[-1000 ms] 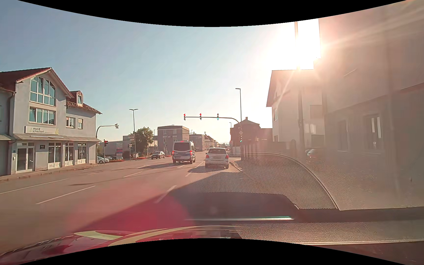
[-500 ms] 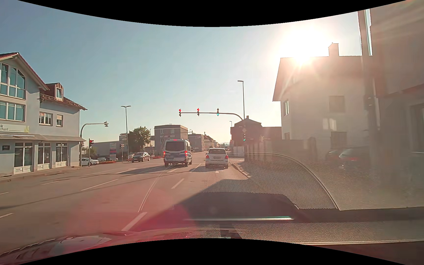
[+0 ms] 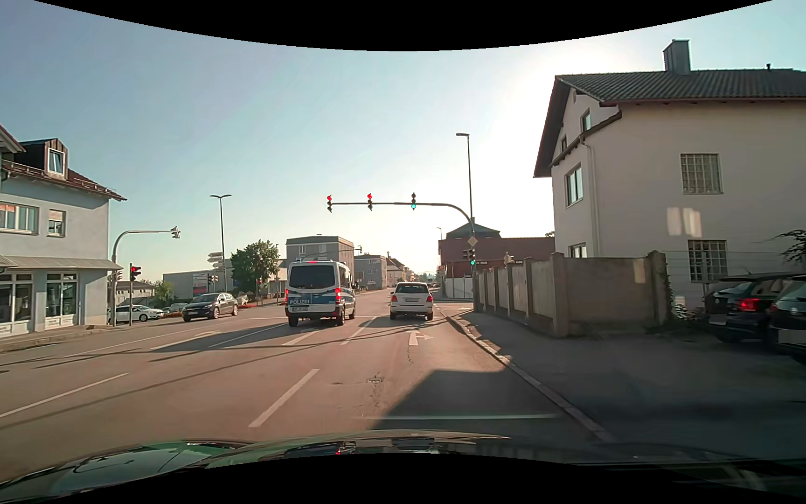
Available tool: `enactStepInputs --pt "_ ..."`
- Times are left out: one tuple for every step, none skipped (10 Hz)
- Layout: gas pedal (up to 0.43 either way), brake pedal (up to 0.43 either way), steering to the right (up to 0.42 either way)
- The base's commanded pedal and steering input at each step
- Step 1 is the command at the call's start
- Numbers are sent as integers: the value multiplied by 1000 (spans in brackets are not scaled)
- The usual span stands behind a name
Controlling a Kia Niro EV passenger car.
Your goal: Follow the waypoints while adhering to traffic rules and regulations
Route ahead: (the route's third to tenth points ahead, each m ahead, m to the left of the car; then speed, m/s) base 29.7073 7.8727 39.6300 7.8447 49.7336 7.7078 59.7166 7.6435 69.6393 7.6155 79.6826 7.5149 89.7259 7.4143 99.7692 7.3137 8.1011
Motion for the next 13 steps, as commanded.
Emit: enactStepInputs --pt "150 0 1" --pt "150 0 1" --pt "150 0 1" --pt "150 0 1" --pt "150 0 0" --pt "150 0 0" --pt "150 0 0" --pt "150 0 0" --pt "150 0 -1" --pt "150 0 -1" --pt "118 0 0" --pt "110 0 -1" --pt "110 0 -1"
